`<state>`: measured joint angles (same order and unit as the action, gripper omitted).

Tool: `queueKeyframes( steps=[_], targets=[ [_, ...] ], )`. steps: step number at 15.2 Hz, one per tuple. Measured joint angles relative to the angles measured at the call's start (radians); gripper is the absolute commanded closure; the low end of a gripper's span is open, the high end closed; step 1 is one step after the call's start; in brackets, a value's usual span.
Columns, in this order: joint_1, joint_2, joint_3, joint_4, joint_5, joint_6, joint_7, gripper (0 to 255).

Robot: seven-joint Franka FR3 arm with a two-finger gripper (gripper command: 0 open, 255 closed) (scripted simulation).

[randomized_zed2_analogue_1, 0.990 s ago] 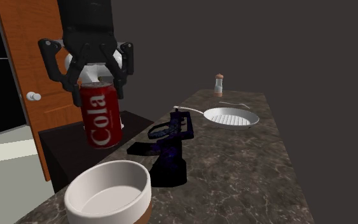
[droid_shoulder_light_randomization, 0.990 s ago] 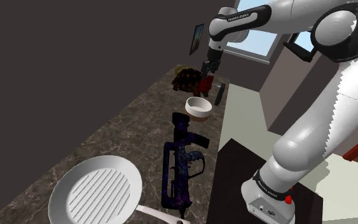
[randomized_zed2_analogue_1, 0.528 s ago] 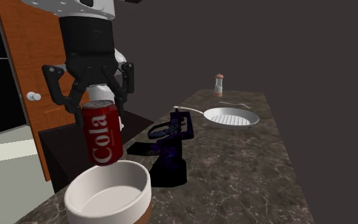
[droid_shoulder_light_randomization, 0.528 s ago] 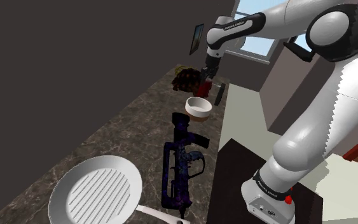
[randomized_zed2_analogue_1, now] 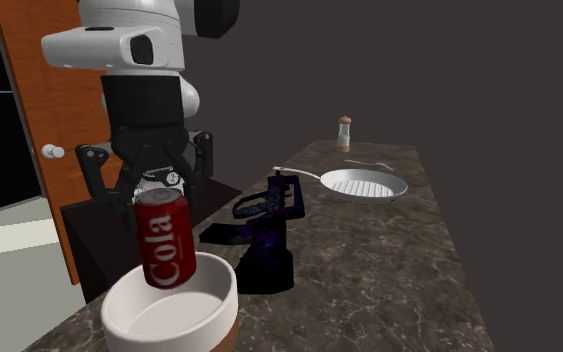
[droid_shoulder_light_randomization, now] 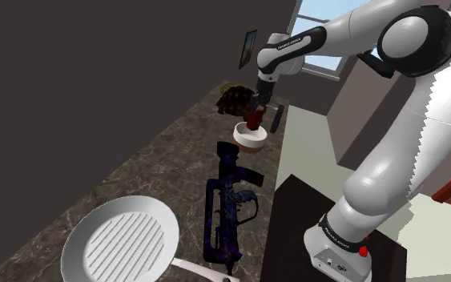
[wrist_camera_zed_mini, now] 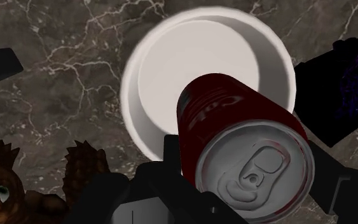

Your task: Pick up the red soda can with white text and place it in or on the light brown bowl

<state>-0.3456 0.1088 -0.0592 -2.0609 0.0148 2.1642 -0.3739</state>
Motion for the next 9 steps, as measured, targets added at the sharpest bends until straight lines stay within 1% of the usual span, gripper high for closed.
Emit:
queueKeyframes(
  steps=[3,9],
  targets=[
    [0.001,0.018,0.001,-0.014,0.001,0.032,0.001,255],
    [0.0,0.02,0.001,-0.019,0.002,0.039,0.0,255]
  ],
)
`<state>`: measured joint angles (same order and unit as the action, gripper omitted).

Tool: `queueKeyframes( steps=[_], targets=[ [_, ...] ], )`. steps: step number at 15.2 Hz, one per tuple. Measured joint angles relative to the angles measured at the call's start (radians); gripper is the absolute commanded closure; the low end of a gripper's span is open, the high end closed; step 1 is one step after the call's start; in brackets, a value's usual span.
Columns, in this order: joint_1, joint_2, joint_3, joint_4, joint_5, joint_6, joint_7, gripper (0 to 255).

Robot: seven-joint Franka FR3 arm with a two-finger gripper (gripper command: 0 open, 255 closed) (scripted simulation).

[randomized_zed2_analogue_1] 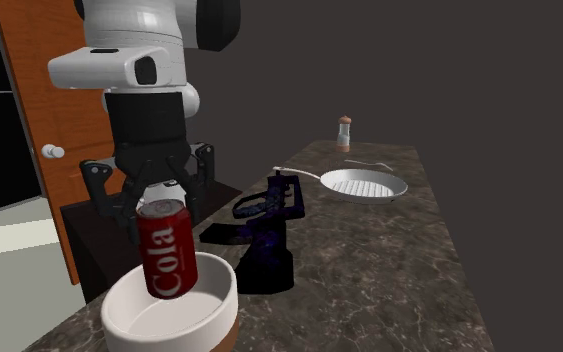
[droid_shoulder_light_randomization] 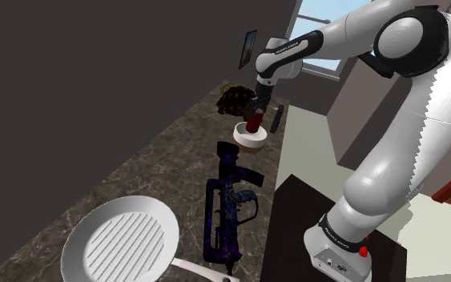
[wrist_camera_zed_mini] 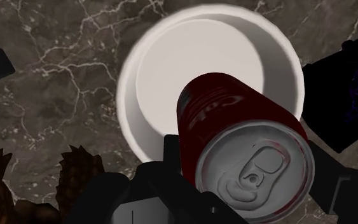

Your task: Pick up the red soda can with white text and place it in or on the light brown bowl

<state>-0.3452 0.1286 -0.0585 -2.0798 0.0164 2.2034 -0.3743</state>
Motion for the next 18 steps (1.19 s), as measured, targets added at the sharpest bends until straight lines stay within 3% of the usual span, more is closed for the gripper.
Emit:
queueKeyframes(
  steps=[1,7,12,18],
  targets=[
    [0.0,0.0,0.0,0.0,0.0,0.0,0.0,0],
    [0.0,0.0,0.0,0.0,0.0,0.0,0.0,0],
    [0.001,-0.049,0.0,0.061,-0.004,-0.107,0.004,0],
    [0.0,-0.054,-0.001,0.065,-0.005,-0.119,0.003,0]
  ],
)
